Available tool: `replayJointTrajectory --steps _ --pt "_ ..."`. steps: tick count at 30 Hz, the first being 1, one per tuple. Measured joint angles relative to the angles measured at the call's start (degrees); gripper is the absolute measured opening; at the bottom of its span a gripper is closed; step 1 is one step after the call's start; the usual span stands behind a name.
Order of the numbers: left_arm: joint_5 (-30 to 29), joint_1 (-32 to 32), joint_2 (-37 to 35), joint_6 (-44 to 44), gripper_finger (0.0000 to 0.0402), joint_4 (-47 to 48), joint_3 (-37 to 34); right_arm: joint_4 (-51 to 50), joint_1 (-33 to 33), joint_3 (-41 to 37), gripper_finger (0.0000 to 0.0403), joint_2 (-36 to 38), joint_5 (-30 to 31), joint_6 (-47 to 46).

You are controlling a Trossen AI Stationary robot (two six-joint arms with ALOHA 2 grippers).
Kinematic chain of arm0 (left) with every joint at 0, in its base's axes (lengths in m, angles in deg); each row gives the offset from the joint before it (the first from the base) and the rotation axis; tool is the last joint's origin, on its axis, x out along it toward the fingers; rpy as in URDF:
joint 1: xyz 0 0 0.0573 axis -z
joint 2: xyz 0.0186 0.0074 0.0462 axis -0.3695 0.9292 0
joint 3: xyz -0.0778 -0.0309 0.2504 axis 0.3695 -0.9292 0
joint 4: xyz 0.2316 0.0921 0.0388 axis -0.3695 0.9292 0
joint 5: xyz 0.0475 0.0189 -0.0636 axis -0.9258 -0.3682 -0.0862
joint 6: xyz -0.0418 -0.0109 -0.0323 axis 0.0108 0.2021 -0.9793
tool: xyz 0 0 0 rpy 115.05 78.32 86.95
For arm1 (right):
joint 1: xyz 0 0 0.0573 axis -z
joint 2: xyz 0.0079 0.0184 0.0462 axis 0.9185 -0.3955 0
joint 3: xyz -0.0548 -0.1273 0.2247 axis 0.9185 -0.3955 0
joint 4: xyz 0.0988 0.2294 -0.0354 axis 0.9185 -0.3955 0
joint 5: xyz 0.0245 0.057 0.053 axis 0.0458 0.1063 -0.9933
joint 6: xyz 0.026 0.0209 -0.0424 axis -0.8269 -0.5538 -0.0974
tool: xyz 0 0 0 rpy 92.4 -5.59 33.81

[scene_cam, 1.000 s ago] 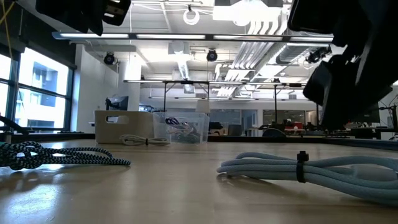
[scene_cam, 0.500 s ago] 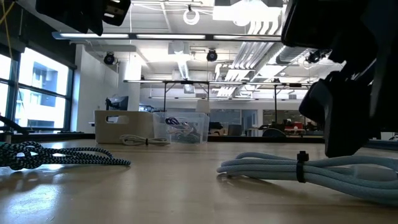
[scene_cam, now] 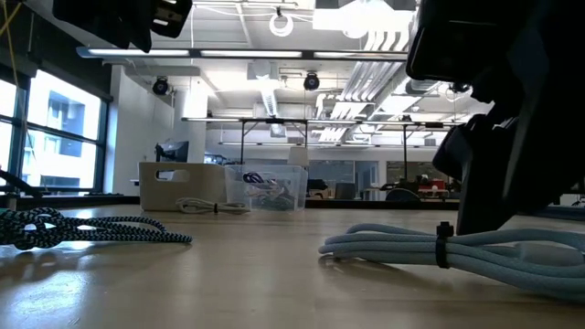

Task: Pick & Place USB Port
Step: Put the blue charger cable into the gray bin

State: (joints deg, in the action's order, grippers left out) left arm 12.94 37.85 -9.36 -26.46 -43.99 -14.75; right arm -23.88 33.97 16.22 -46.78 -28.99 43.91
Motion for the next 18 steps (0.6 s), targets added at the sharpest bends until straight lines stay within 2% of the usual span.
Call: replayJointTrajectory --steps 18 --pt "-0.02 0.0 0.0 0.11 0.0083 0.0 0.0 3.32 0.02 -0.02 0.021 0.02 -0.9 0.31"
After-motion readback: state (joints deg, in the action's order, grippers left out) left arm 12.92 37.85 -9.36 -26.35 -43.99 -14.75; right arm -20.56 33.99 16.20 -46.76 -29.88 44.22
